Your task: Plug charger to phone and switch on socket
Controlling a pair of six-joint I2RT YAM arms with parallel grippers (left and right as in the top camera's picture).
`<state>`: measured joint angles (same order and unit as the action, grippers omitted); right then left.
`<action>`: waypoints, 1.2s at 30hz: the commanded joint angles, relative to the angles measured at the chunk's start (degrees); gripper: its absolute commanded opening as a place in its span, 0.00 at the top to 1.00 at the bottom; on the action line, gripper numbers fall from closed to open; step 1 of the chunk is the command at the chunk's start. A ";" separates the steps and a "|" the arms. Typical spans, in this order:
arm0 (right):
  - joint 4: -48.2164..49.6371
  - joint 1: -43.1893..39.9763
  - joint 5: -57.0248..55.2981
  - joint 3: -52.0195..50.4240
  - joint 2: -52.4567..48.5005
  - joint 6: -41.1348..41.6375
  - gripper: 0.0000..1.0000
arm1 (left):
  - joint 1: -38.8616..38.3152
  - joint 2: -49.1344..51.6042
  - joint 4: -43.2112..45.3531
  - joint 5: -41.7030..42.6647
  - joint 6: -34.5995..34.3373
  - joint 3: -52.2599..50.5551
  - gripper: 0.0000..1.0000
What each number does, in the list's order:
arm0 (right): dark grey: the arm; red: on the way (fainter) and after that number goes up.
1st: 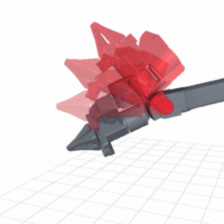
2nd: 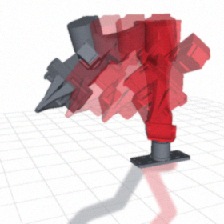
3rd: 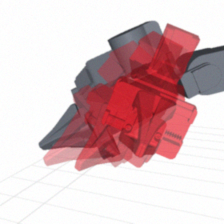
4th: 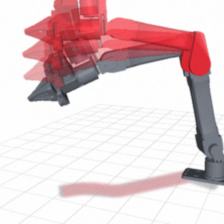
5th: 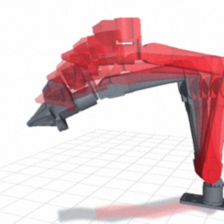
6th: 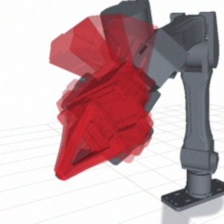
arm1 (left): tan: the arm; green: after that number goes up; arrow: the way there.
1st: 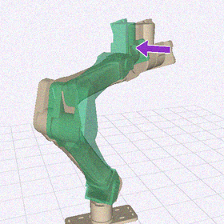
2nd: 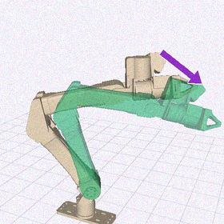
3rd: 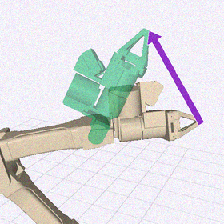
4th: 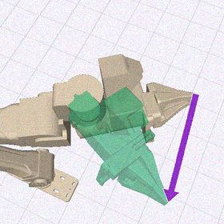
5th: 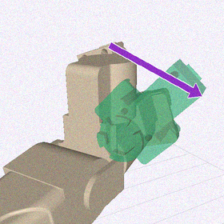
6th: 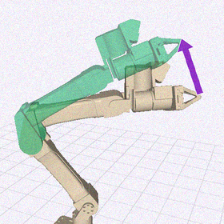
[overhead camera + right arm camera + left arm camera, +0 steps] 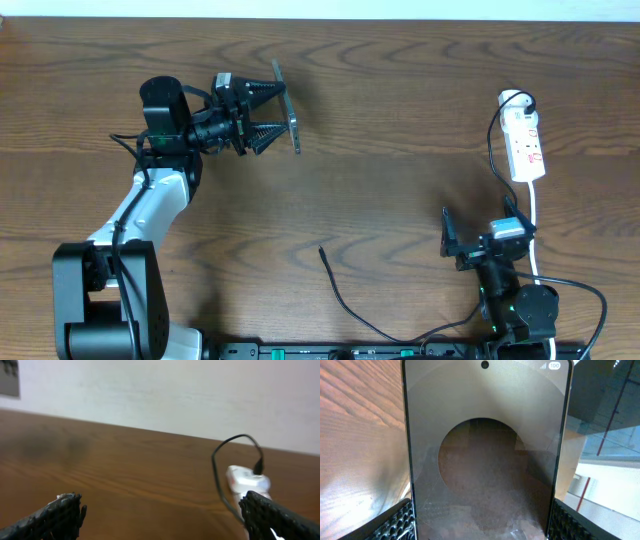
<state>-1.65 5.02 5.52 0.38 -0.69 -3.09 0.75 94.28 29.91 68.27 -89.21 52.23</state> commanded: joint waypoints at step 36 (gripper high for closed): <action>4.28 14.86 38.51 53.94 -82.01 6.64 0.01 | 0.26 -1.05 -7.17 -19.93 5.55 1.53 0.93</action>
<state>1.02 17.93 40.07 51.29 -79.29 7.70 0.75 94.28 23.03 49.39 -84.79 52.23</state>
